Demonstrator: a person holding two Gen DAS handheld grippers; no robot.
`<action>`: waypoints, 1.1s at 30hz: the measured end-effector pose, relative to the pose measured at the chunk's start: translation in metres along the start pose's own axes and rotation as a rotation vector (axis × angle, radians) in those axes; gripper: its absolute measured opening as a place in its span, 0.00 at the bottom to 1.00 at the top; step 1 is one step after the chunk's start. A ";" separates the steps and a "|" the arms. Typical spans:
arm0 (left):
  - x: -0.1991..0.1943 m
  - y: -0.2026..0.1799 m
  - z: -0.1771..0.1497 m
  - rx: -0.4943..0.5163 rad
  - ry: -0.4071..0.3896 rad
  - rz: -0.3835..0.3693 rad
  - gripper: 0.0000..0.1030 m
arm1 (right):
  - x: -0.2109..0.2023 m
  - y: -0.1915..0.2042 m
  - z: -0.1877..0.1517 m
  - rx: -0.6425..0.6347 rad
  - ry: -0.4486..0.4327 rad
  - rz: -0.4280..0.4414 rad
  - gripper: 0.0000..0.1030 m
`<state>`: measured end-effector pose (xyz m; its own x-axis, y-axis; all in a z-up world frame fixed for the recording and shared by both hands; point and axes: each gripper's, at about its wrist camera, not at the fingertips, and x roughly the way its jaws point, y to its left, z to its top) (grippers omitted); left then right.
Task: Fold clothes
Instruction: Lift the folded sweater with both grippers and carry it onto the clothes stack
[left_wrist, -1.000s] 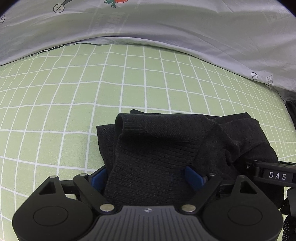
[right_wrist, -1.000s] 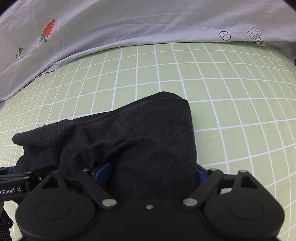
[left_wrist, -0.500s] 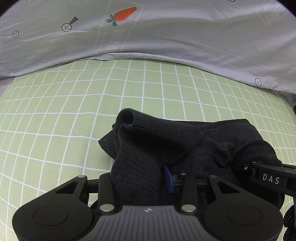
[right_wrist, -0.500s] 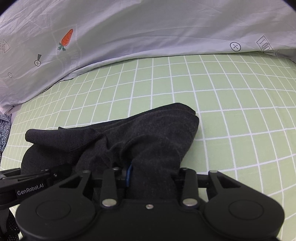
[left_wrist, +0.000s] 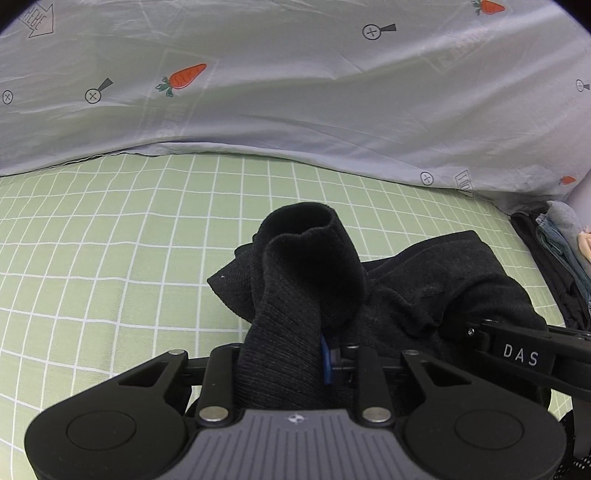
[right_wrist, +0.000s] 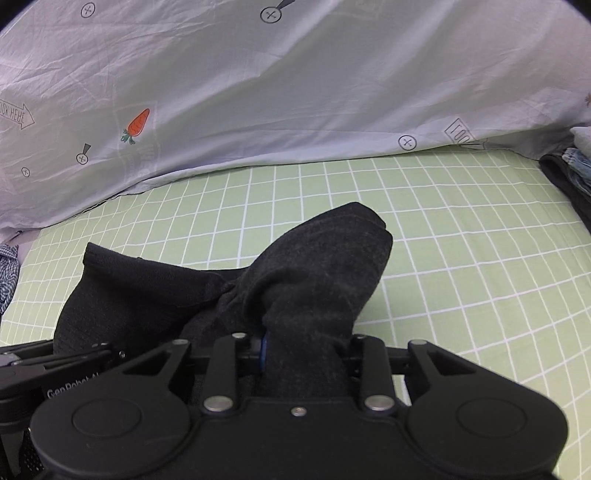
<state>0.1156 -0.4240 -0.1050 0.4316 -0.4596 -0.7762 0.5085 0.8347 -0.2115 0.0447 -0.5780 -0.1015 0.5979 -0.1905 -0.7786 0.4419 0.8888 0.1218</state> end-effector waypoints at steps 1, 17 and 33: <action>-0.003 -0.008 -0.002 0.011 -0.004 -0.024 0.27 | -0.011 -0.004 -0.001 0.003 -0.012 -0.020 0.29; -0.032 -0.206 -0.034 0.262 -0.016 -0.329 0.27 | -0.147 -0.164 -0.027 0.201 -0.128 -0.318 0.29; -0.048 -0.475 0.026 0.458 -0.232 -0.581 0.27 | -0.272 -0.389 0.029 0.343 -0.405 -0.482 0.29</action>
<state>-0.1279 -0.8063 0.0482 0.1209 -0.8793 -0.4608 0.9365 0.2549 -0.2407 -0.2704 -0.8835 0.0809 0.4548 -0.7280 -0.5130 0.8650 0.4982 0.0599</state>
